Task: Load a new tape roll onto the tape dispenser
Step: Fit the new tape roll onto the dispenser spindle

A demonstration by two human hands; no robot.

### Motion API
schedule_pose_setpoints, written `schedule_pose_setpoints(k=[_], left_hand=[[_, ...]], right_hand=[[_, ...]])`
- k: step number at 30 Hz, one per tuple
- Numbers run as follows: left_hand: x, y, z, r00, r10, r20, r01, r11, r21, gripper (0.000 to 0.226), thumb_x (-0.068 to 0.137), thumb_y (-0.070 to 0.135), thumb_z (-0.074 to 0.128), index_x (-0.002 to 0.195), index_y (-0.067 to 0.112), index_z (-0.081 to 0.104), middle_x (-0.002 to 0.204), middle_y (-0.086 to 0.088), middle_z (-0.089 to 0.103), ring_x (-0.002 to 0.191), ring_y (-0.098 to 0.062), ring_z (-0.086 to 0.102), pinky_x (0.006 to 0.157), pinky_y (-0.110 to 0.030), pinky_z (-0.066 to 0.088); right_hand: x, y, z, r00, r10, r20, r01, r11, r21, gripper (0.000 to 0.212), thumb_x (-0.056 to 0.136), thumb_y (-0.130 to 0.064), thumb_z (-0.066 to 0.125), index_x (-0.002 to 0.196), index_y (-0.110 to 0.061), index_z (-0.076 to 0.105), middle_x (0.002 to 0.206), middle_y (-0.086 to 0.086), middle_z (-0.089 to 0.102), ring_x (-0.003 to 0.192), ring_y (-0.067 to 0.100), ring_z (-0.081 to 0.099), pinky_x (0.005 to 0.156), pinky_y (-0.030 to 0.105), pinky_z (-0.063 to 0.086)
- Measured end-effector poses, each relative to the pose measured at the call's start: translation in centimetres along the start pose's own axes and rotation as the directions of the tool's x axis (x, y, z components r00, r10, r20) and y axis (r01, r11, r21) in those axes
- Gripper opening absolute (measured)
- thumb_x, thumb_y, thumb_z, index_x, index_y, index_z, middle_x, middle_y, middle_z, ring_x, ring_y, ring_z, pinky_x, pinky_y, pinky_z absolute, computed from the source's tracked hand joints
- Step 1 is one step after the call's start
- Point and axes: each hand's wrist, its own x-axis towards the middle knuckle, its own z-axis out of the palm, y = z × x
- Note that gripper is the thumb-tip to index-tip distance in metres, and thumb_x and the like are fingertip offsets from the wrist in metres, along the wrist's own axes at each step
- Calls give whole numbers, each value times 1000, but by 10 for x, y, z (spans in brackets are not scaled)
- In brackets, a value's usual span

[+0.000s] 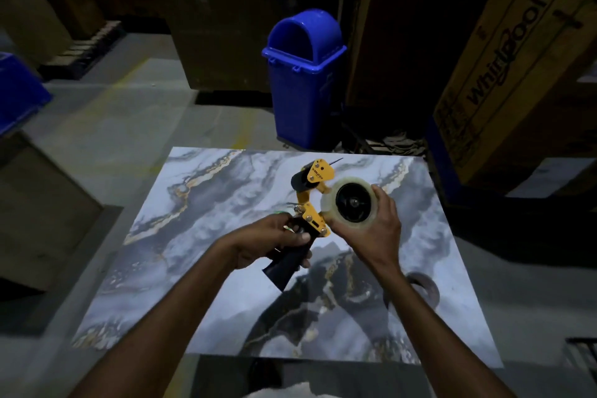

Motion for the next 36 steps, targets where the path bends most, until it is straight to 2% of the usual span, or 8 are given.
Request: schedule_pose_setpoints(k=[5,11,13,18,24,30,33,36], left_hand=[[2,-14,41,987,100,-122,-122,975,-185,25,98,14,67,108,12,45,97,-27,70,79,-42,71,55,-38,58],[-10,-15,50,971,166,-172,-196,965,-176,27,91,13,75,99,12,49,101,-34,70,66,-36,66,48,-35,53],[-14,-11,50,968,172,-183,-206,961,-186,26,90,12,76,95,12,51,100,-37,69,65,-36,66,48,-35,52],[-15,-4,53,962,185,-201,-218,963,-158,32,86,14,80,93,12,49,99,-38,68,63,-37,66,47,-35,51],[-8,1,61,950,222,-220,-241,968,-63,29,87,14,79,92,11,50,96,-35,70,65,-38,66,47,-36,52],[0,-1,55,942,234,-243,-247,969,-26,27,90,12,77,91,11,50,95,-34,70,65,-38,66,49,-37,53],[-1,-5,41,959,195,-206,-212,975,-63,28,88,14,79,91,10,51,97,-37,69,66,-38,67,49,-36,54],[-4,-2,18,984,133,-117,-152,975,-164,20,89,15,77,90,7,58,99,-36,70,66,-37,69,49,-34,55]], right_hand=[[-18,9,-16,987,158,-6,-155,976,156,94,54,-58,87,133,-23,50,131,-3,59,120,18,57,100,39,51],[-29,8,-36,983,145,108,-161,974,160,106,54,-72,77,142,-31,37,139,-7,48,128,17,51,102,36,47],[-30,4,-42,991,66,114,-78,992,98,105,60,-70,78,146,-33,31,143,-5,42,133,19,45,106,43,45],[-18,-4,-56,935,-354,-25,349,930,-117,68,72,-54,79,127,-24,54,137,2,47,125,25,47,100,47,46],[2,-17,-52,938,-318,140,341,920,-195,47,78,-43,71,122,-25,64,137,5,53,127,26,50,99,43,49],[14,-22,-45,935,-301,185,337,918,-209,36,84,-44,70,113,-22,71,112,-1,66,108,22,59,85,36,52],[17,-18,-42,929,-271,251,304,947,-106,49,78,-45,75,121,-23,68,119,2,58,116,25,52,94,41,49],[19,-7,-47,849,-215,482,264,964,-34,90,67,-60,79,145,-34,42,136,-2,41,129,19,40,106,36,42]])
